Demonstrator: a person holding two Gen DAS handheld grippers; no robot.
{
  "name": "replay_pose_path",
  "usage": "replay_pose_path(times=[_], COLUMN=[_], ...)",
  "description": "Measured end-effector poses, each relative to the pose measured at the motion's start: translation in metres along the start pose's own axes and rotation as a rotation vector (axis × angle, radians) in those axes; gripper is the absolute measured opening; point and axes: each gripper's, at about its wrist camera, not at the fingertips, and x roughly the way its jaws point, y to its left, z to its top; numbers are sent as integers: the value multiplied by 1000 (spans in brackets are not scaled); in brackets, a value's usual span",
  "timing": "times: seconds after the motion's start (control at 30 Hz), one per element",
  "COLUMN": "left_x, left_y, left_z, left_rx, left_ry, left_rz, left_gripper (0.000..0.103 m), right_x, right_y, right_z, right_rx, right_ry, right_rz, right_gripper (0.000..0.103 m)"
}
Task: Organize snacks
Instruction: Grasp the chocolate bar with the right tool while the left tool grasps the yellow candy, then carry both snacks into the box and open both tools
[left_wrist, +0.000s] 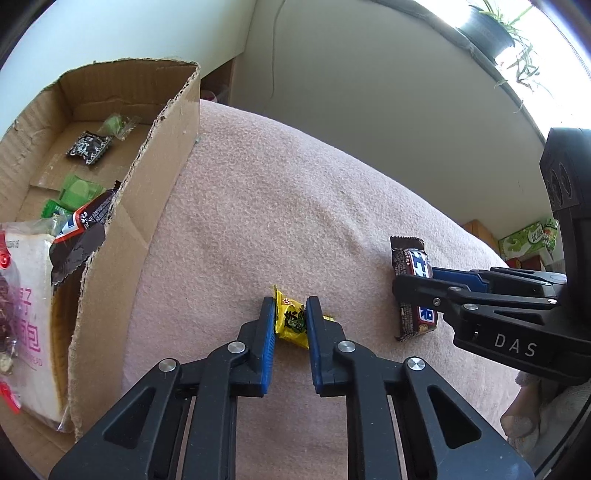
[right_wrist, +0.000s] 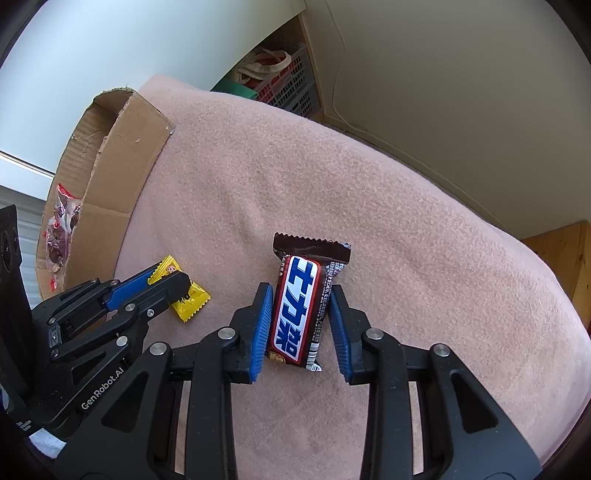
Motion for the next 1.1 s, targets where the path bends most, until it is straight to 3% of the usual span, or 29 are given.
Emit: replay_pose_path(times=[0.5,0.8,1.1], left_x=[-33,-32,-60], left_y=[-5,-12,-12], left_z=[-25,-29,-25], left_rx=[32,77,61], left_ry=[-60,-58,-92], left_rz=[-62,-87,-112], left_gripper=[8,8,7], right_x=[-24,-37,-56], right_y=[0,-2,3], right_z=[-12,-23,-26], right_rx=[2,12,-2], right_ry=[-64,-83,-113], right_rz=[-15,-16,-17], right_gripper=[30,30,30])
